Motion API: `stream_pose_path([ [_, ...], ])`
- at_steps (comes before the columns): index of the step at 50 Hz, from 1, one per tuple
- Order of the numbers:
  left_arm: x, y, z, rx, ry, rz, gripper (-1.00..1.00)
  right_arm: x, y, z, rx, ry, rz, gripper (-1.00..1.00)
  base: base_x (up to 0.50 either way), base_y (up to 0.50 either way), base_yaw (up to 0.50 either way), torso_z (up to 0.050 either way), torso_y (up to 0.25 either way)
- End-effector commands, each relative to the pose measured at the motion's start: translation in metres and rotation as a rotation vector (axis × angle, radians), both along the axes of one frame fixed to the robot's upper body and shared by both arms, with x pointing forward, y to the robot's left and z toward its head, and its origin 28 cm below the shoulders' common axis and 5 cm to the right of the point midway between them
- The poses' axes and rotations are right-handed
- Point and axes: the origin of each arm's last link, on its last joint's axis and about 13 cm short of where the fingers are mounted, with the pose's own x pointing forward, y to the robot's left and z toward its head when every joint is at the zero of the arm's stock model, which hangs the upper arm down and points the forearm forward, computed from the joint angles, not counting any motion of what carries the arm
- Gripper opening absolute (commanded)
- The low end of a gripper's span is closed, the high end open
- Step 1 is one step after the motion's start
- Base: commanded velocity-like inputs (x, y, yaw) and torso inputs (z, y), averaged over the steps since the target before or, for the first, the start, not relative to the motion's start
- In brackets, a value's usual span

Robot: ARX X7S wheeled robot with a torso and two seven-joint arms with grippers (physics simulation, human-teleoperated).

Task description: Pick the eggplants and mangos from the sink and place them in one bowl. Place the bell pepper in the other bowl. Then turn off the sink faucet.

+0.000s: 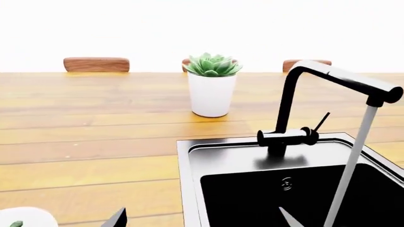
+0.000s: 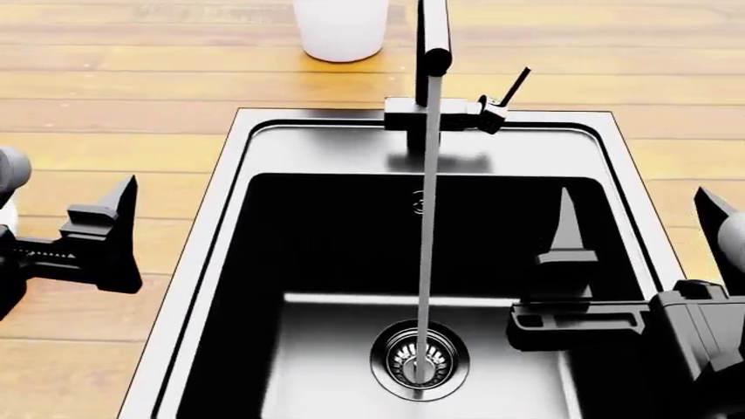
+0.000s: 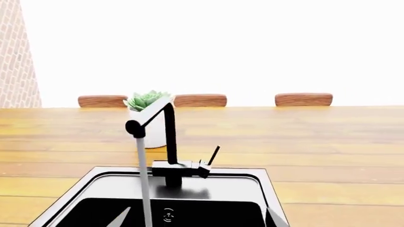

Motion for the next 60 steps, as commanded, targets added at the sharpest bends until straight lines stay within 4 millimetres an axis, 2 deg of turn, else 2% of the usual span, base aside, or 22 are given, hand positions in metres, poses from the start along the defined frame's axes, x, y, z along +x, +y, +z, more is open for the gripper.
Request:
stream_pose_path([
  [1,0.0016,0.0004,0.0006,-0.003,-0.004,-0.001,1.0,-0.0008,0.0007,0.0012,-0.003,-0.002,0.0,1.0,0.0,-0.03,0.0,0.0,0.0],
  [20,0.0009,-0.0006,-0.0024,-0.001,0.001,0.002,1.0,0.0,0.0004,-0.0037,0.001,-0.003,0.0,1.0,0.05,-0.02,0.0,0.0,0.0],
  [32,0.0007,-0.0003,-0.0015,-0.002,-0.001,0.003,1.0,0.0003,0.0007,-0.004,0.005,-0.002,0.001,1.0,0.07,-0.29,0.0,0.0,0.0],
  [60,0.0026,0.0013,-0.0031,-0.01,0.003,0.006,1.0,0.0018,0.0014,-0.0042,-0.023,-0.011,0.01,1.0,0.14,0.0,0.0,0.0,0.0],
])
